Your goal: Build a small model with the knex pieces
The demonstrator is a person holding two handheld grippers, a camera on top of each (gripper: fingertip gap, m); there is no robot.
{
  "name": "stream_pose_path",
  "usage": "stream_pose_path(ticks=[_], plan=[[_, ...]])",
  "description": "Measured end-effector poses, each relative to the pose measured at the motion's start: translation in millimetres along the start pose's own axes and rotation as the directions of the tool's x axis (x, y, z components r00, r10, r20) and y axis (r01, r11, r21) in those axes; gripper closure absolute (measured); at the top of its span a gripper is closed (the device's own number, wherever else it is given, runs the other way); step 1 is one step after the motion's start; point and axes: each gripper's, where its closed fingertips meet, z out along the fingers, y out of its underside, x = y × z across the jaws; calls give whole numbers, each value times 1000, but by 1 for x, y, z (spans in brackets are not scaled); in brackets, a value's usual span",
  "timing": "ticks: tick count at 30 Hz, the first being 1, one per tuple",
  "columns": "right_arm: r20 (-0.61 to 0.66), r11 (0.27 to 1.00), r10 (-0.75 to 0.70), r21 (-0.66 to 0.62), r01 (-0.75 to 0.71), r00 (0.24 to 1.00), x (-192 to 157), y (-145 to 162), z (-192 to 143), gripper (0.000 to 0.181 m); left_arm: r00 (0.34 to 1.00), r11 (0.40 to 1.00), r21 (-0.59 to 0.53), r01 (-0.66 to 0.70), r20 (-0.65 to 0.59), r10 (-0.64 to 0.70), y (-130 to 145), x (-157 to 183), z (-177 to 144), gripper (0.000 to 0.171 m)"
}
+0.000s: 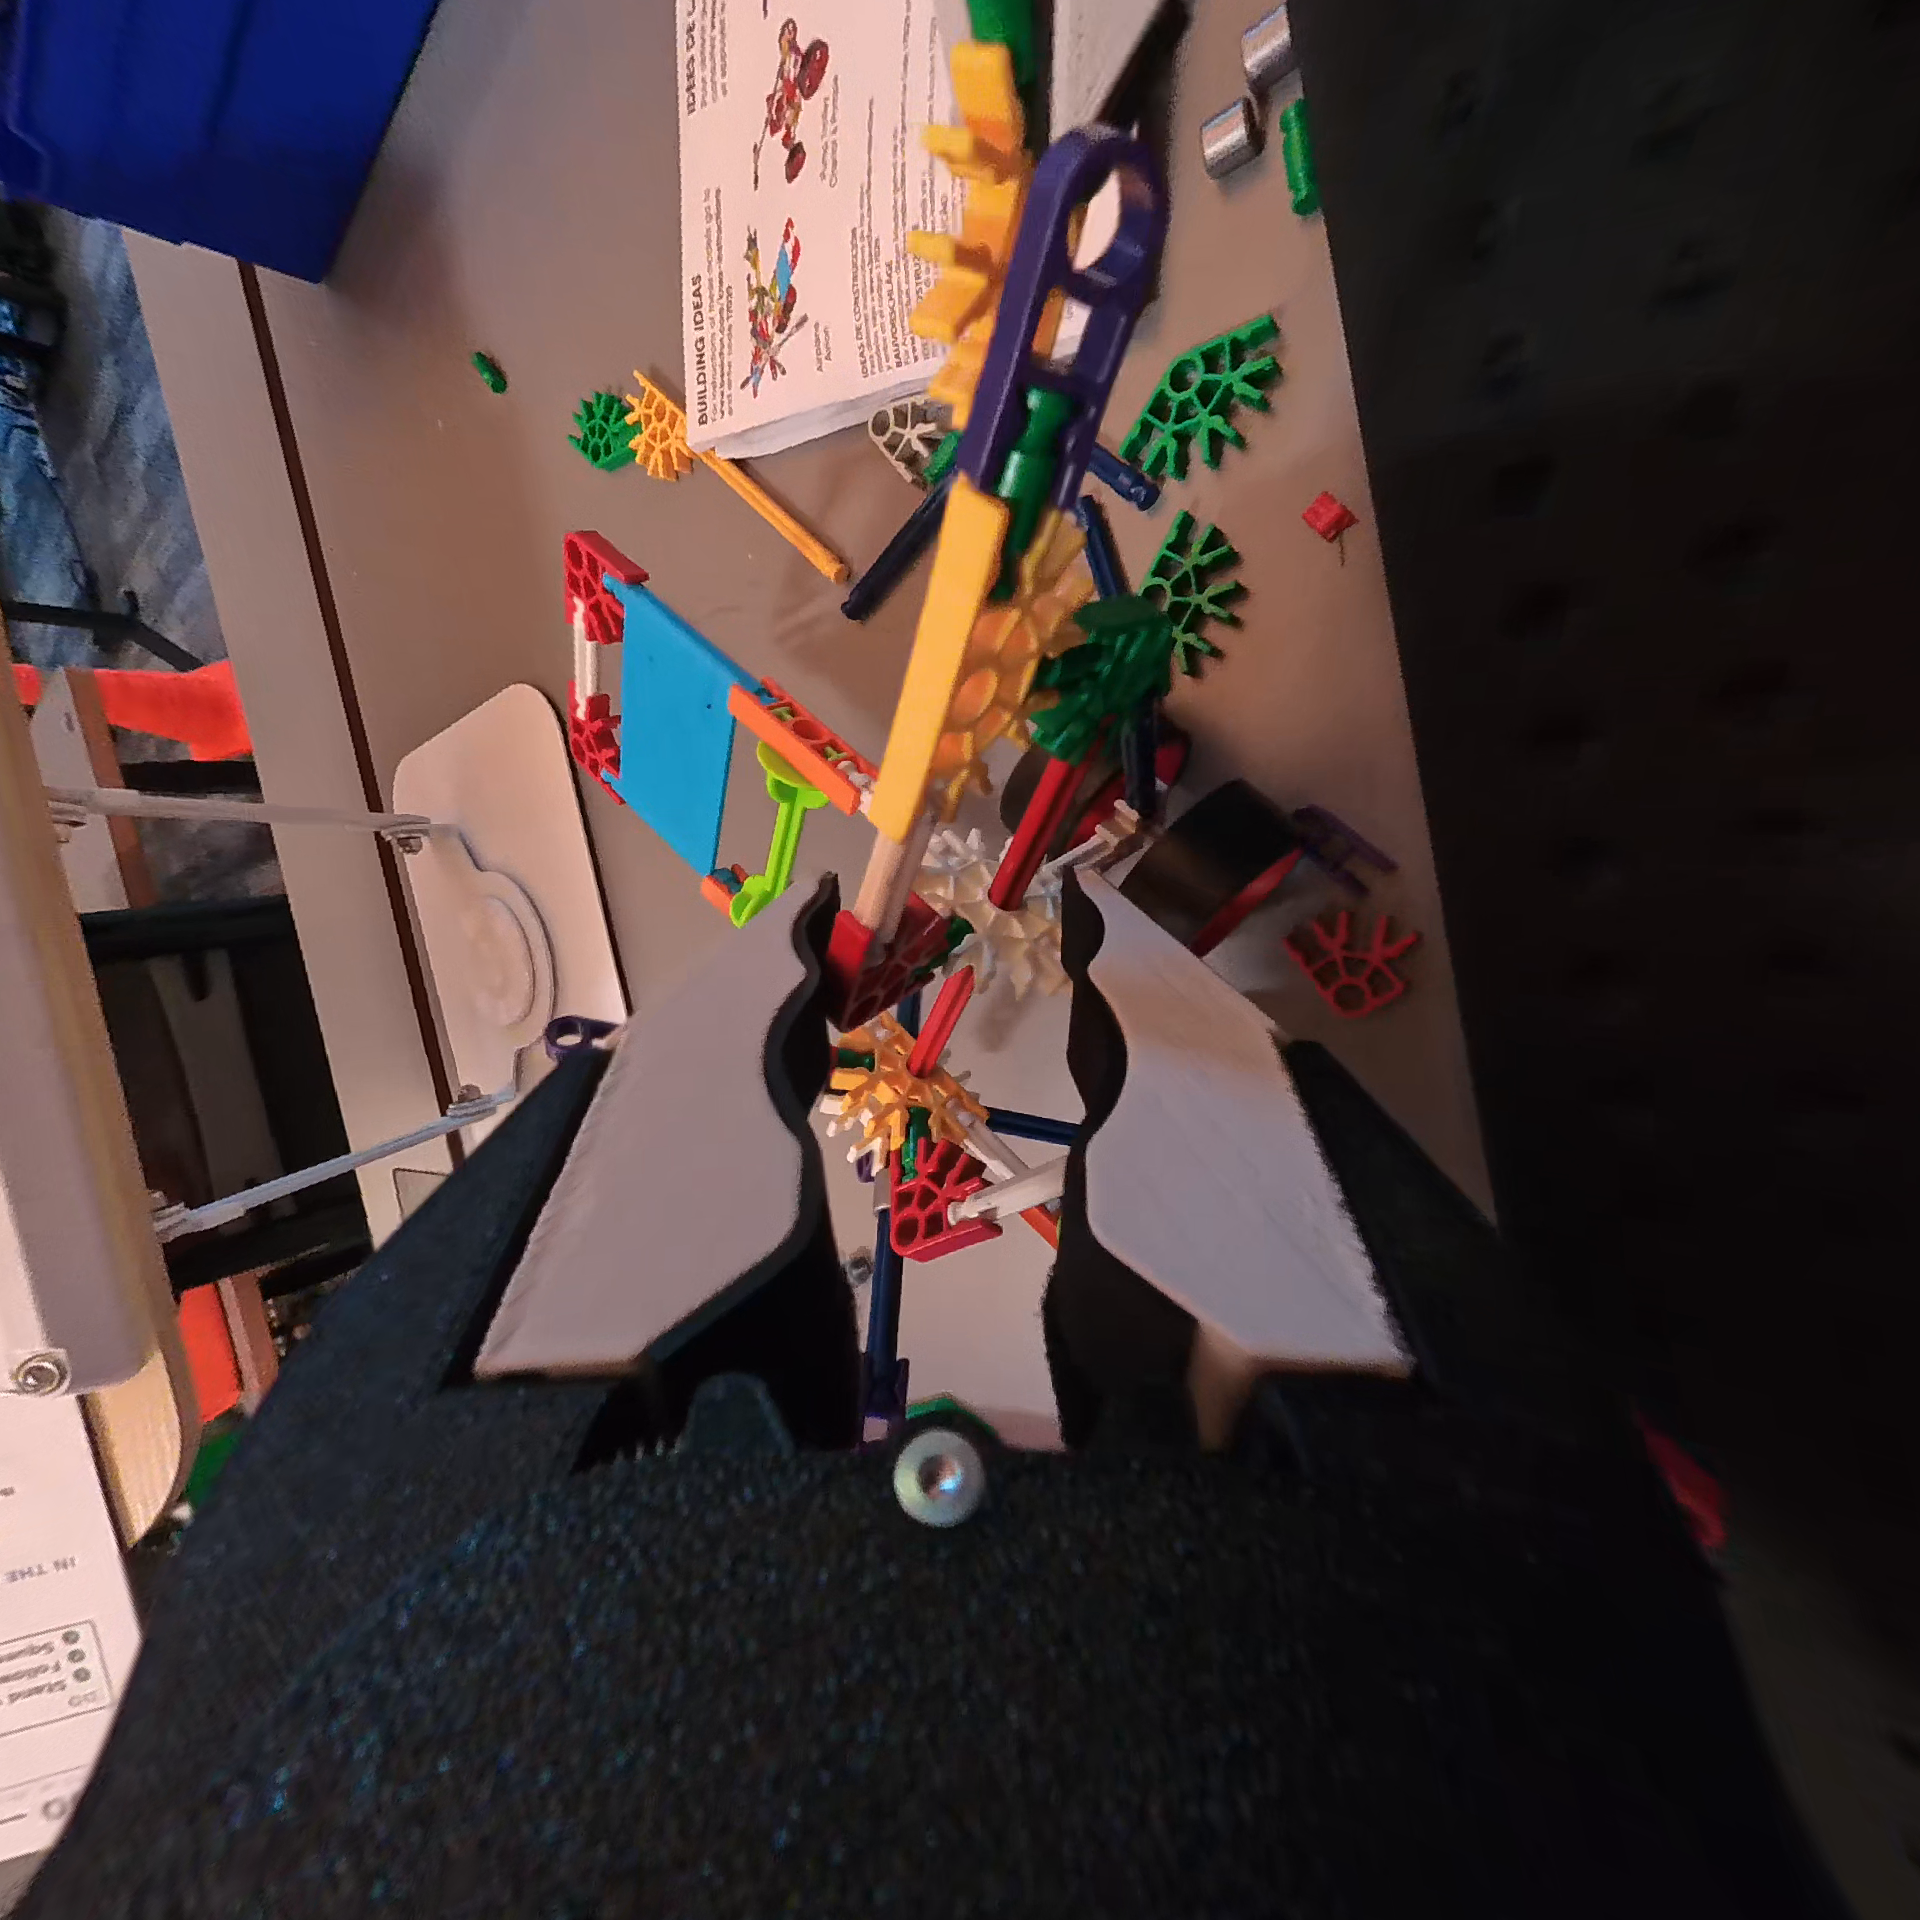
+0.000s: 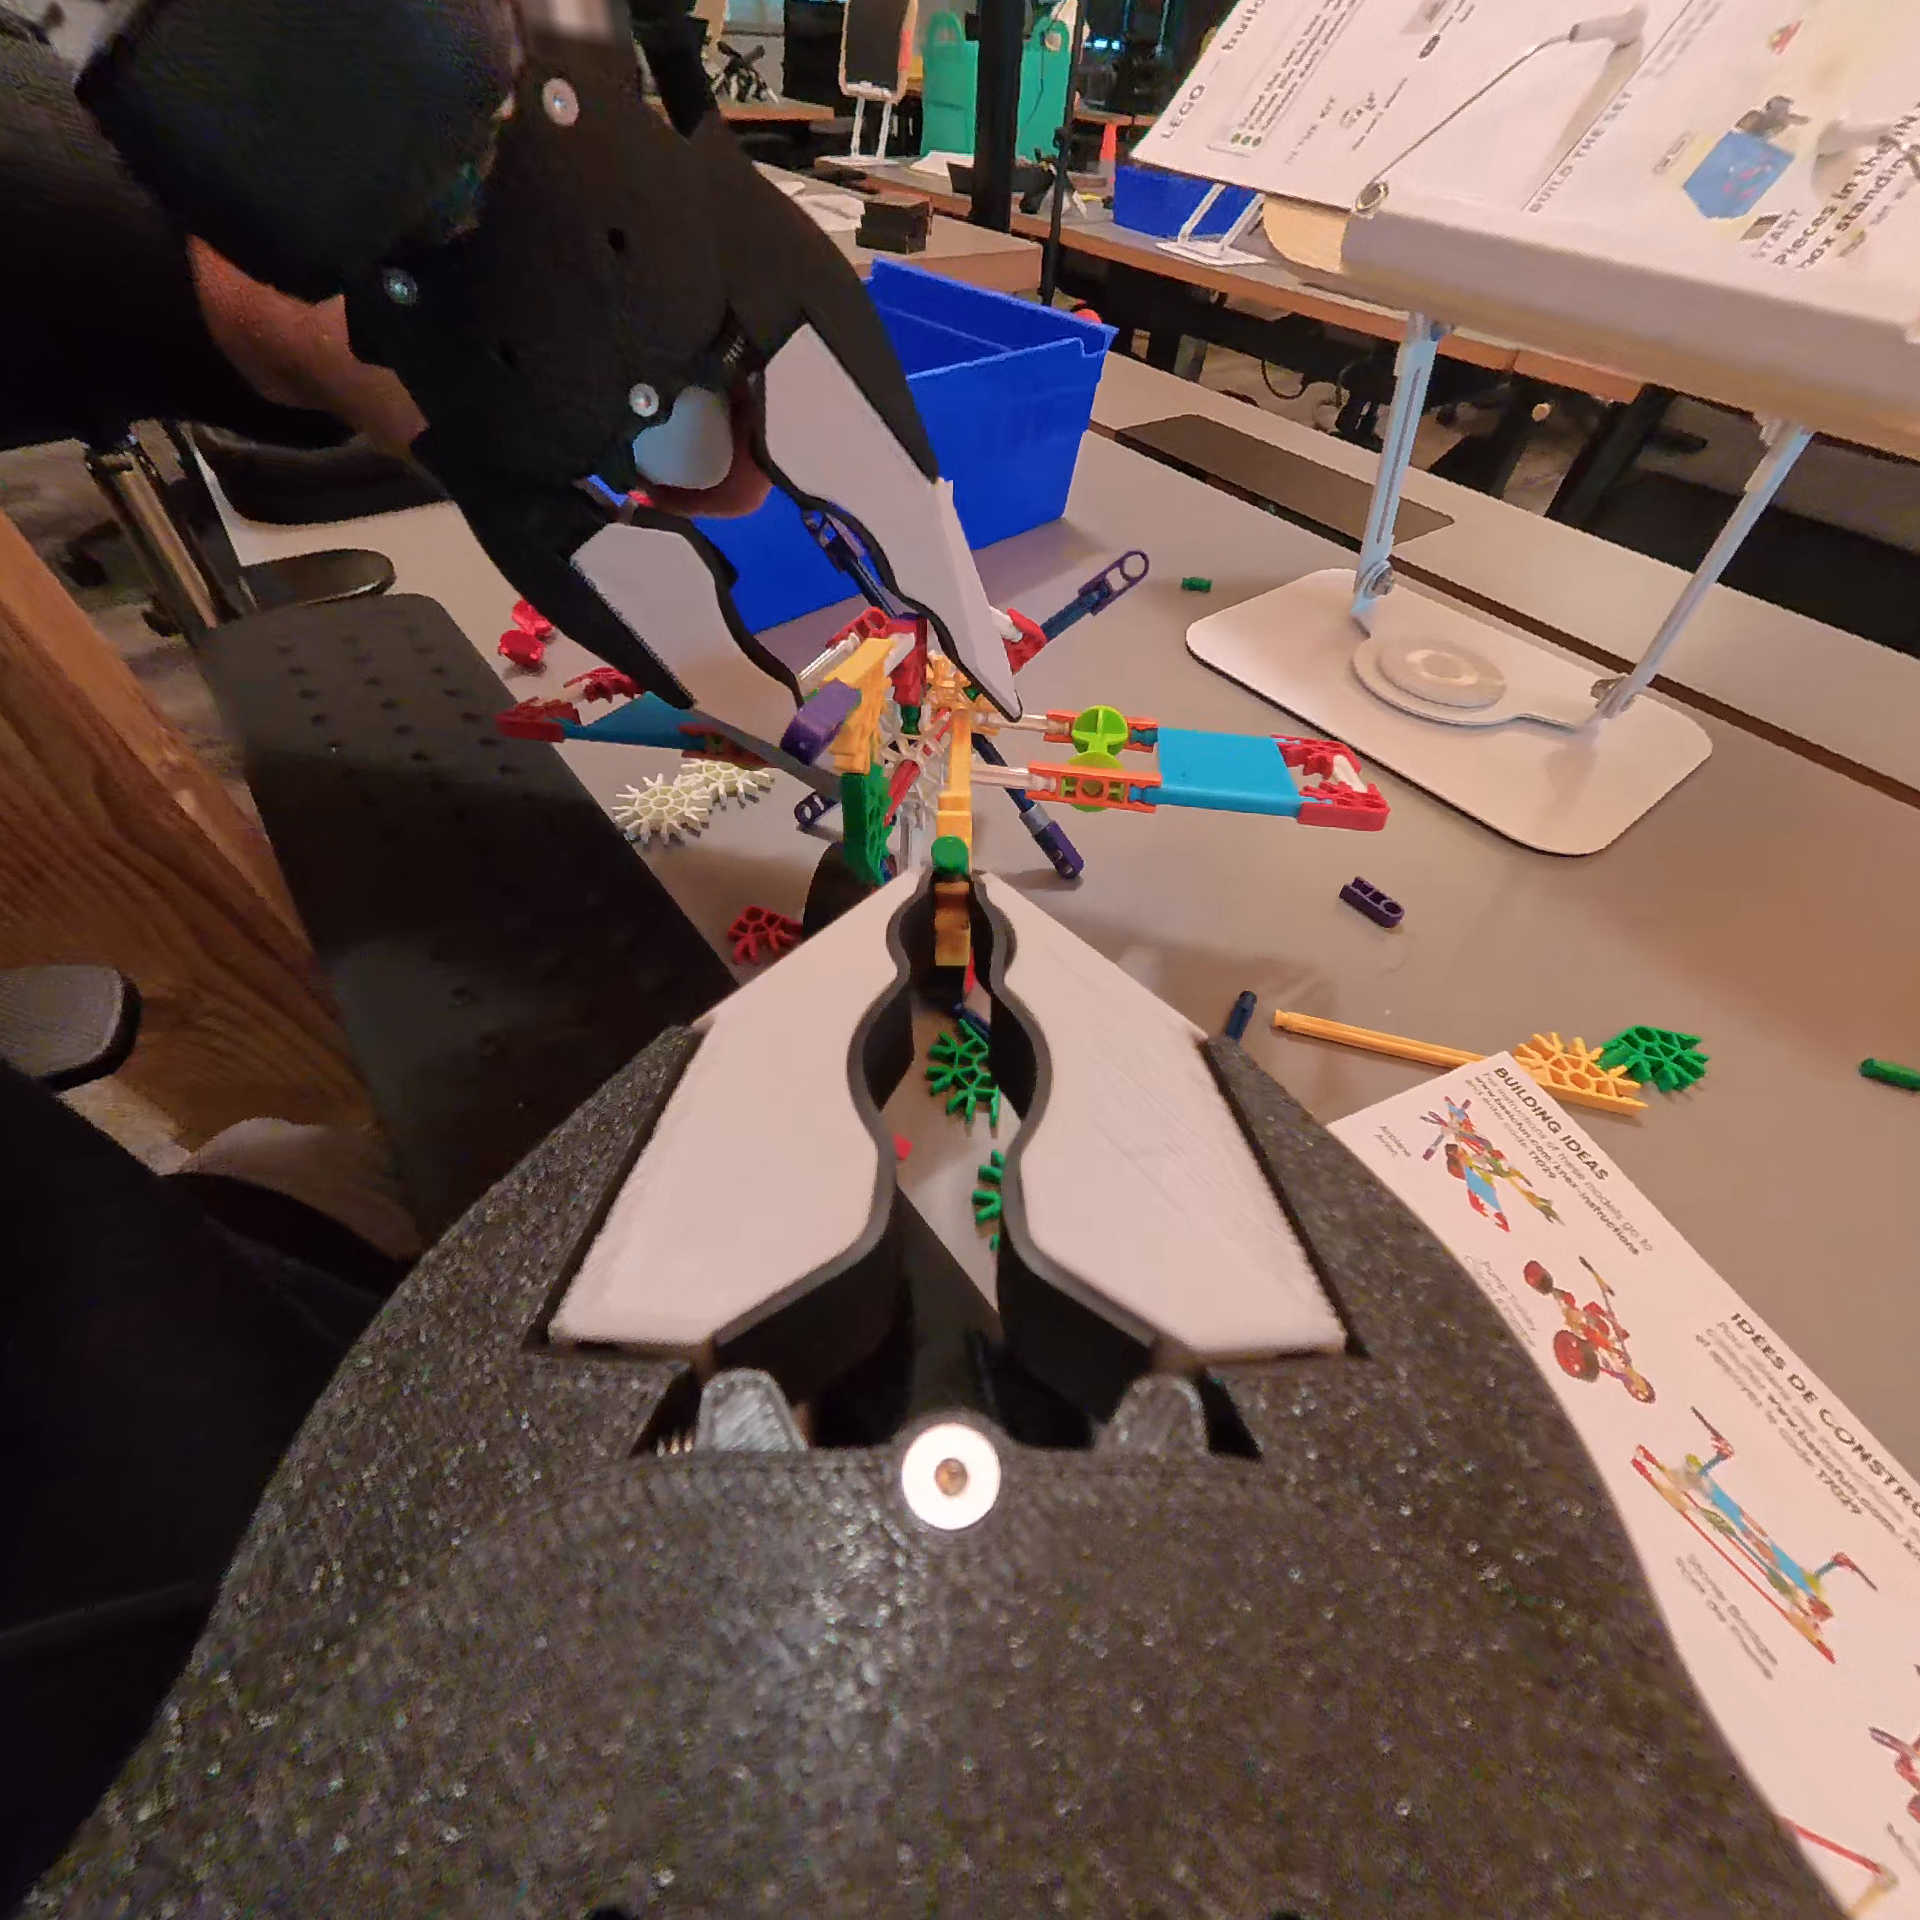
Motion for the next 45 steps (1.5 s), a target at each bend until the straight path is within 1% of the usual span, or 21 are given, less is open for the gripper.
stream_pose_path(ticks=[4, 6, 8, 11, 15, 23, 27, 31, 36, 39, 42, 45], plan=[[14, 999, -35, -30, 35, 999, -4, 2, -1, 176, 1000, 1000, 10, 6, -12, -6, -5, -1, 0, 137], [15, 997, -60, -46, 61, 998, -5, 3, -2, 176, 1000, 1000, 16, -3, -10, 3, -7, -1, 1, 137], [13, 994, -94, -61, 94, 996, -4, 4, -4, 176, 1000, 1000, 11, 20, -10, -20, -8, -2, 3, 135], [18, 988, -135, -74, 136, 991, -2, 1, -8, 176, 1000, 1000, 5, -11, 10, 11, -7, -2, 5, 133], [68, 980, -161, -109, 168, 985, -1, 2, -11, 176, 1000, 1000, -1, -5, 15, 5, -7, 0, 7, 129], [106, 970, -189, -132, 202, 976, -6, 3, -12, 176, 1000, 1000, 13, 17, 4, -17, -7, 1, 8, 130], [133, 961, -223, -138, 241, 966, -5, -2, -12, 176, 1000, 1000, 12, 17, 0, -17, -8, 2, 8, 130], [212, 941, -262, -162, 298, 941, -8, -3, -10, 176, 999, 999, 23, 33, 1, -34, -7, 1, 8, 130], [309, 931, -258, -173, 321, 915, -5, -10, -8, 176, 999, 997, 54, 55, -2, -55, -8, 0, 9, 129], [359, 923, -251, -192, 335, 899, -5, -5, -4, 175, 997, 996, 56, 71, 6, -71, -5, -3, 10, 129], [362, 930, -222, -199, 308, 905, -7, 2, 4, 175, 996, 996, 43, 78, 28, -79, 2, -8, 10, 129], [342, 954, -171, -175, 241, 924, -4, 3, 12, 175, 993, 994, 29, 102, 50, -103, 10, -13, 11, 127]])
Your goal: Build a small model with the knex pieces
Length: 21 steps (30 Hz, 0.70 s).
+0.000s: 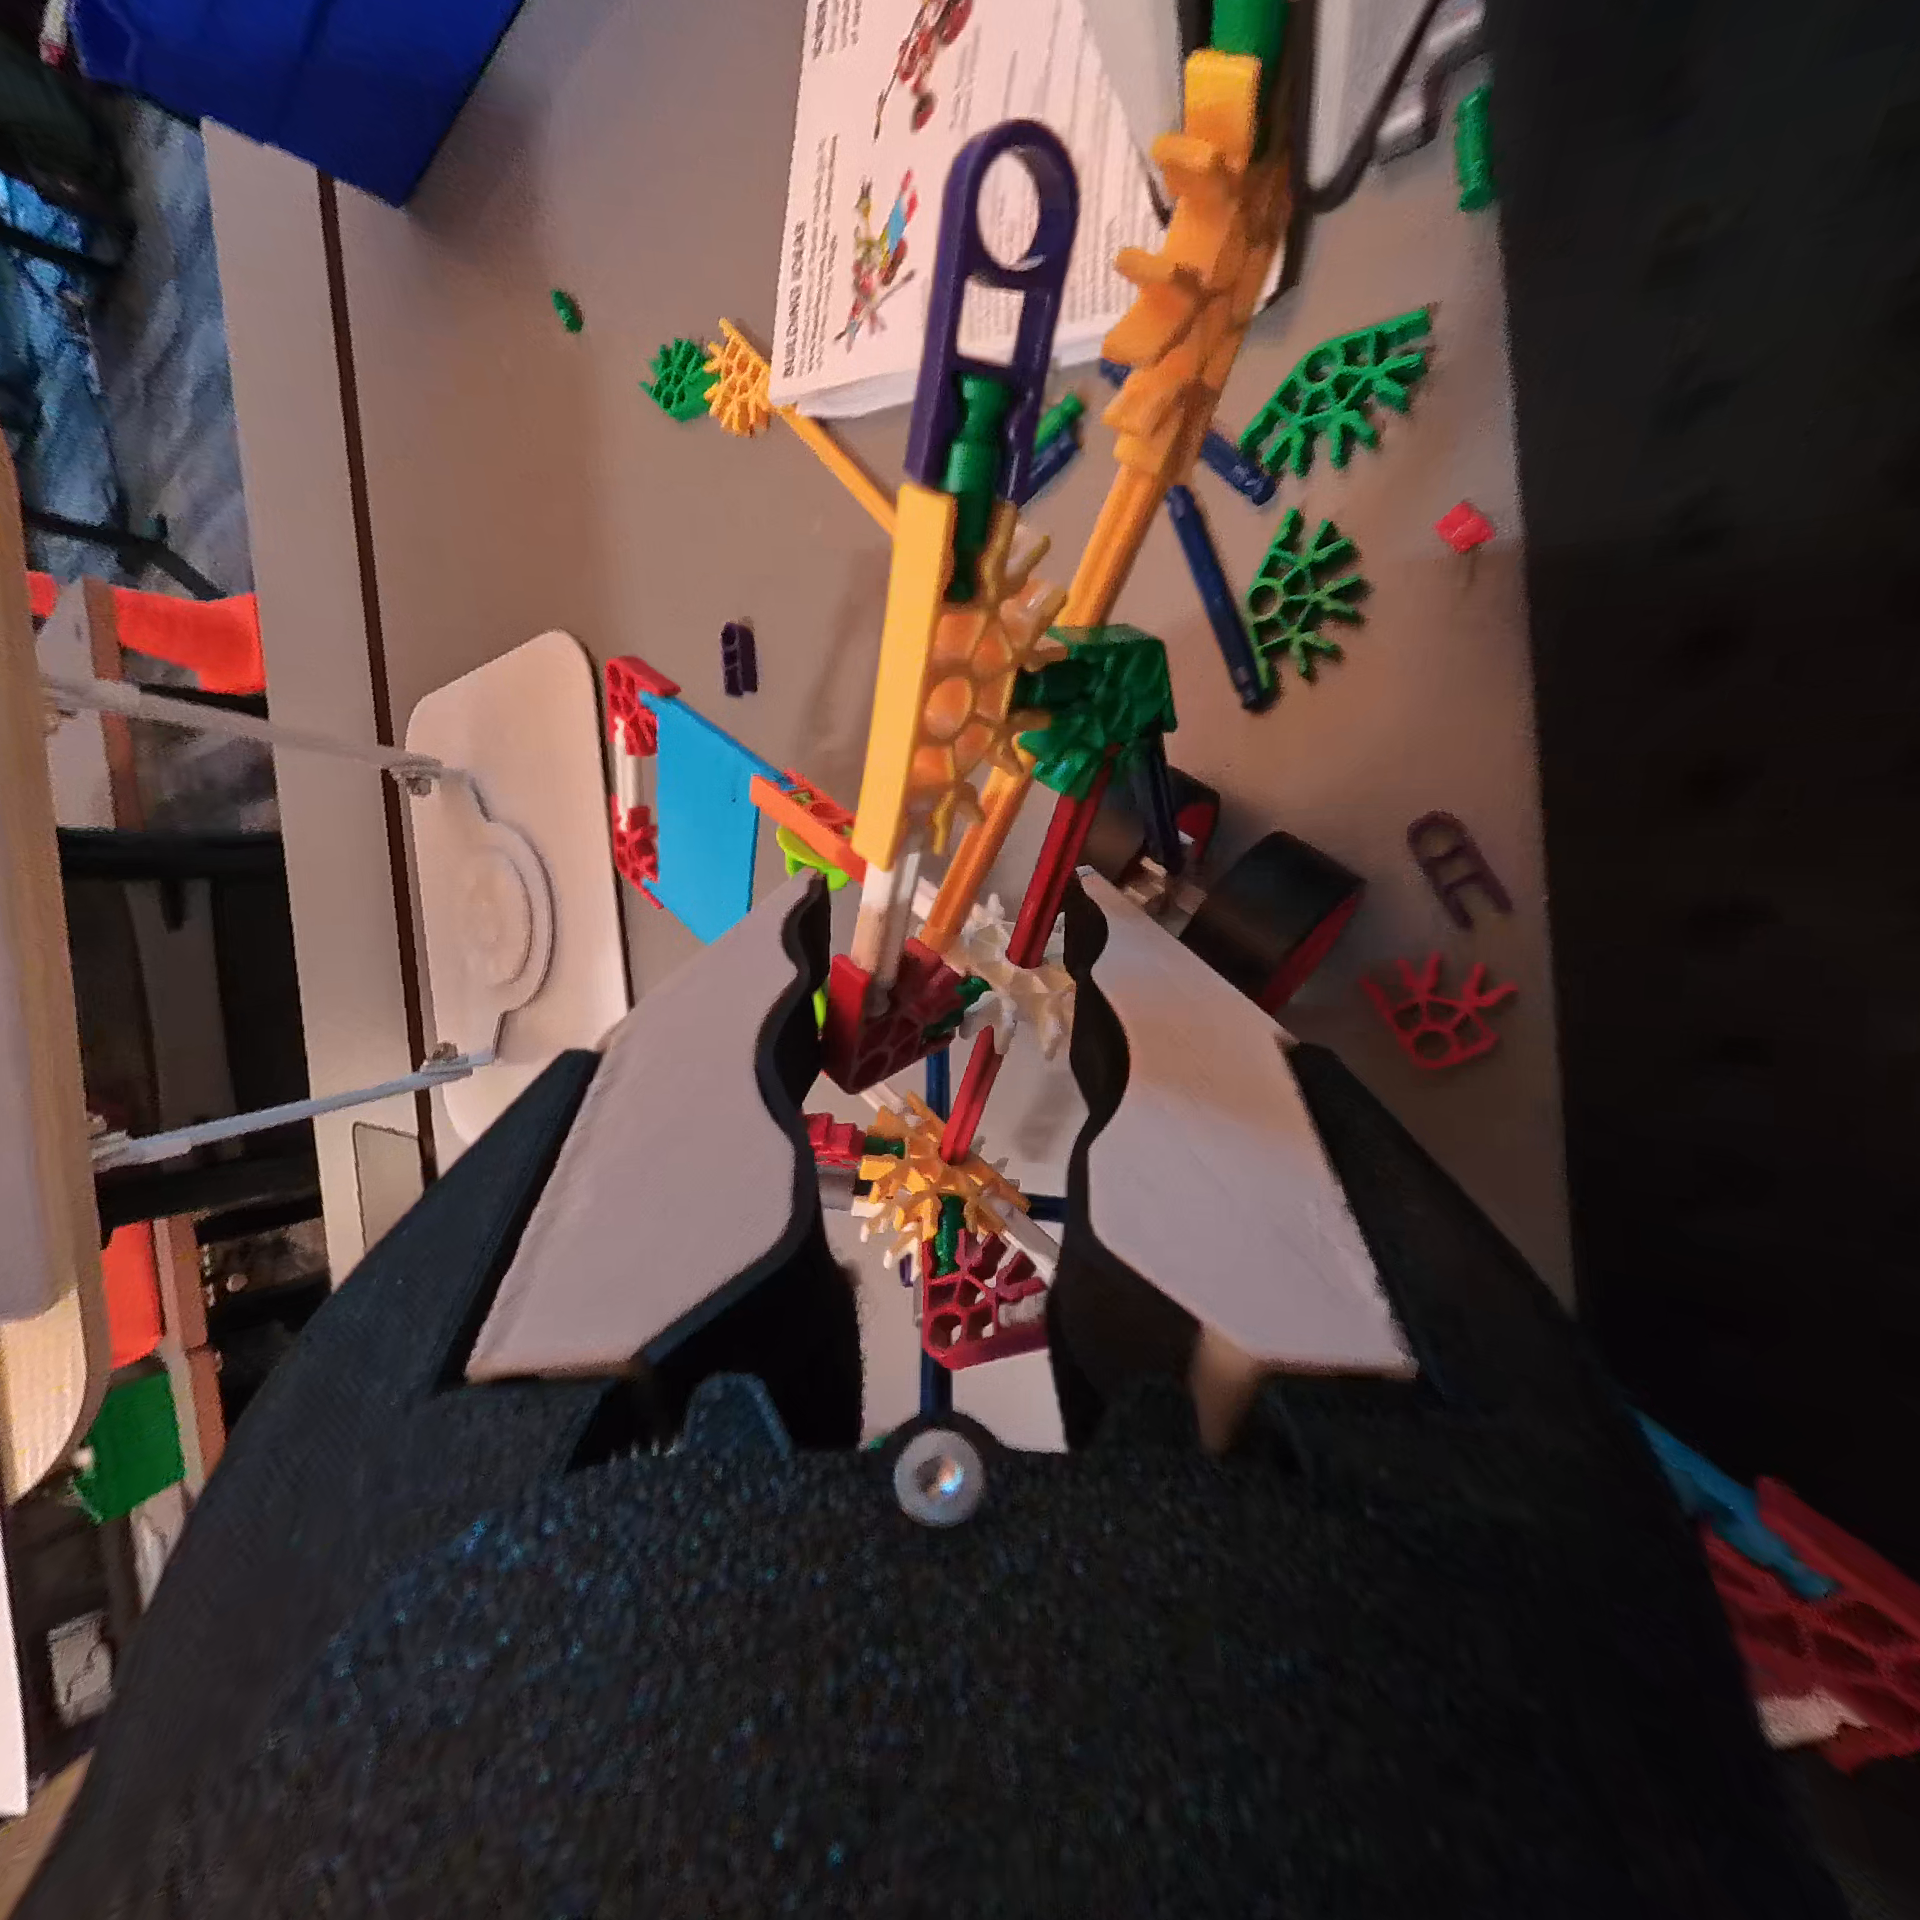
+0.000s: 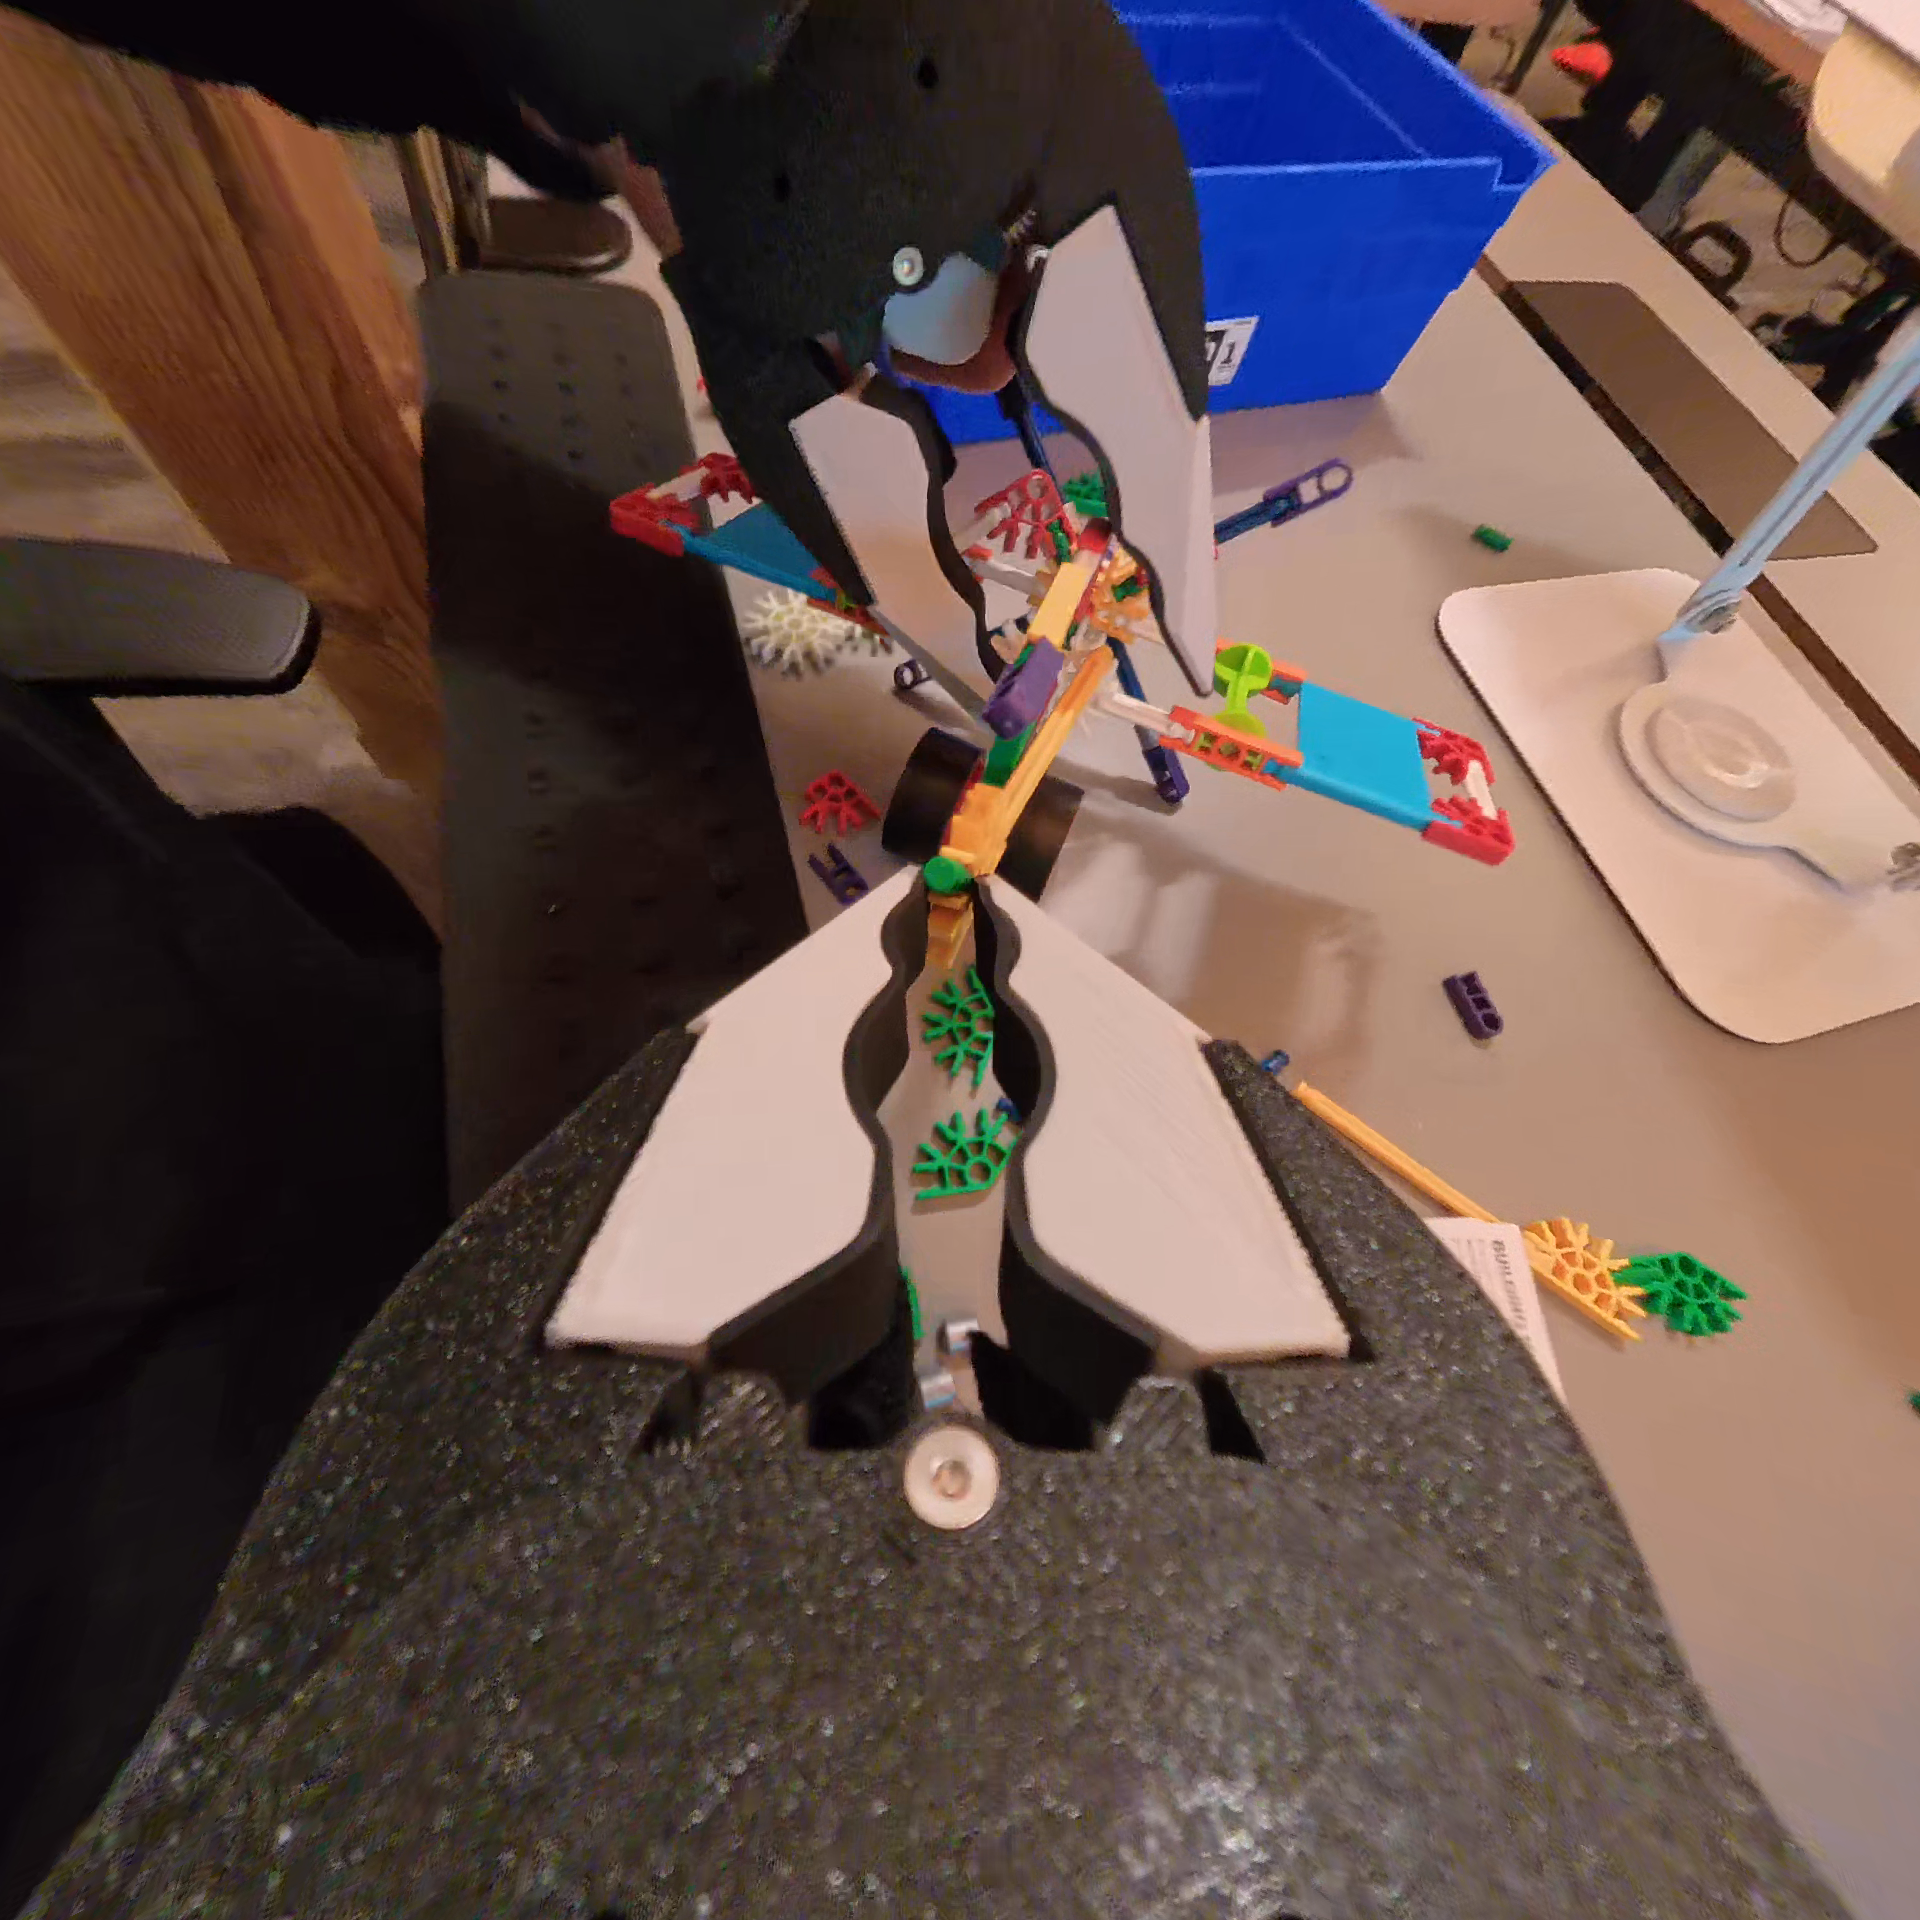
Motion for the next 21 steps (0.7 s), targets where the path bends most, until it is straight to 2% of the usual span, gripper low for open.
stream_pose_path(ticks=[6, 9, 13, 15, 21], plan=[[1, 981, 174, 91, -173, 985, 22, 2, 17, 174, 995, 995, -43, 89, 51, -87, 18, -15, 3, 125], [-26, 968, 235, 96, -231, 972, 39, 8, 26, 175, 992, 993, -89, 76, 111, -66, 27, -23, 5, 124], [-25, 959, 258, 131, -253, 966, 51, 1, 26, 175, 988, 991, -74, 114, 115, -105, 27, -31, 6, 121], [-13, 957, 260, 135, -256, 966, 55, -2, 29, 175, 986, 990, -65, 124, 117, -116, 27, -34, 4, 111], [17, 949, 290, 125, -290, 957, 58, 6, 37, 173, 988, 988, -73, 140, 83, -134, 29, -36, 3, 113]])
